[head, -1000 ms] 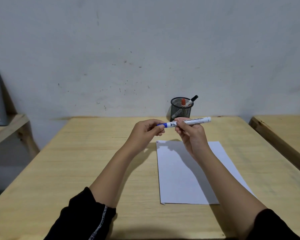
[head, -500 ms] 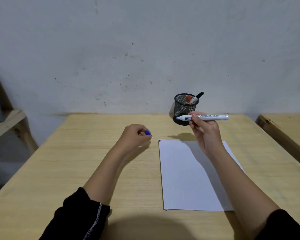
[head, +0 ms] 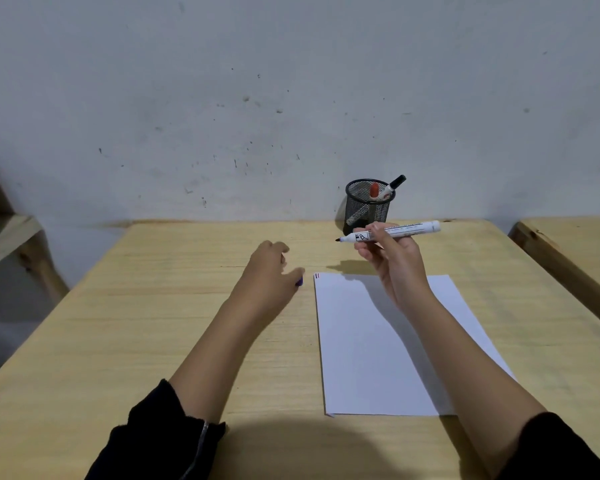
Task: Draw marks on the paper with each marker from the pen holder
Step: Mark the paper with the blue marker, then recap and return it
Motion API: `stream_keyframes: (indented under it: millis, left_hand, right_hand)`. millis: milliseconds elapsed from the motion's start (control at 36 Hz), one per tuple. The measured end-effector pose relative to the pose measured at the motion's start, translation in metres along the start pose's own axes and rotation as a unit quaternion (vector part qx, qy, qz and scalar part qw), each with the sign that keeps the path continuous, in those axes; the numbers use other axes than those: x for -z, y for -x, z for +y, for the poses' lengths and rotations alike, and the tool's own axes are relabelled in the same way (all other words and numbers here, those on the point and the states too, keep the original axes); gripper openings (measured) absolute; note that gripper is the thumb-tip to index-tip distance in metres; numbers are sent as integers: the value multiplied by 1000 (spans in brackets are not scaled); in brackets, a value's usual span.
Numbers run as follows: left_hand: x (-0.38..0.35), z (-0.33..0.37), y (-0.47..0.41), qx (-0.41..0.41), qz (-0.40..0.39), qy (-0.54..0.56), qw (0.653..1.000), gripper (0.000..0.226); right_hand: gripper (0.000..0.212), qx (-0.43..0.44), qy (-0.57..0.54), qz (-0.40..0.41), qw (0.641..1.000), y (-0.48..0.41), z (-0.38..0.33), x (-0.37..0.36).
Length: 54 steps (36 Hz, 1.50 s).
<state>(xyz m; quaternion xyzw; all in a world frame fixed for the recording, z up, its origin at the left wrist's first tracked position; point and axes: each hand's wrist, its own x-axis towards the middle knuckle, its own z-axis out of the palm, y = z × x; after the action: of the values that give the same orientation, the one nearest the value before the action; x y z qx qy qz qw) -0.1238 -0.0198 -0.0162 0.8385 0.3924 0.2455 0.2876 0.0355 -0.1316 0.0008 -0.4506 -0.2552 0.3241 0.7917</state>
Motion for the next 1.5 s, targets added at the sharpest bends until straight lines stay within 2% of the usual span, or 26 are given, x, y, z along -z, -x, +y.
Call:
stream_keyframes:
  millis: [56, 111, 194, 250, 278, 389, 472, 556, 778, 1194, 1500]
  left_hand:
    - [3, 6, 8, -27, 52, -1, 998, 38]
    - [2, 12, 19, -71, 59, -15, 996, 31]
    - [-8, 16, 38, -131, -5, -48, 990, 26]
    - [-20, 13, 45, -183, -46, -87, 978, 15]
    - [-25, 12, 47, -194, -56, -102, 974, 16]
    - [-33, 7, 47, -178, -61, -118, 975, 23]
    - [-36, 3, 49, -175, -62, -133, 974, 23]
    - [-39, 5, 49, -174, -62, -145, 972, 21]
    - [-39, 7, 46, -173, -65, -157, 970, 17]
    - [-38, 9, 46, -168, -56, -169, 970, 22]
    - [-37, 10, 47, -166, -59, -161, 971, 18]
  right_hand:
    - [7, 6, 19, -2, 1000, -2, 3, -2]
    - [9, 9, 56, 3, 998, -4, 7, -5]
    - [17, 8, 111, 26, 993, -5, 16, -11]
    - [12, 1, 135, 44, 990, -6, 22, -16]
    - [9, -3, 140, 53, 989, -6, 26, -18]
    - [15, -25, 119, 107, 987, -2, 39, -25]
    - [15, -46, 101, 115, 987, 3, 47, -29]
    - [15, -40, 131, 118, 983, 6, 48, -30]
    - [18, -24, 171, 90, 981, 10, 42, -37]
    - [15, -9, 226, 81, 971, 6, 48, -35]
    - [15, -11, 241, 79, 967, 7, 47, -36]
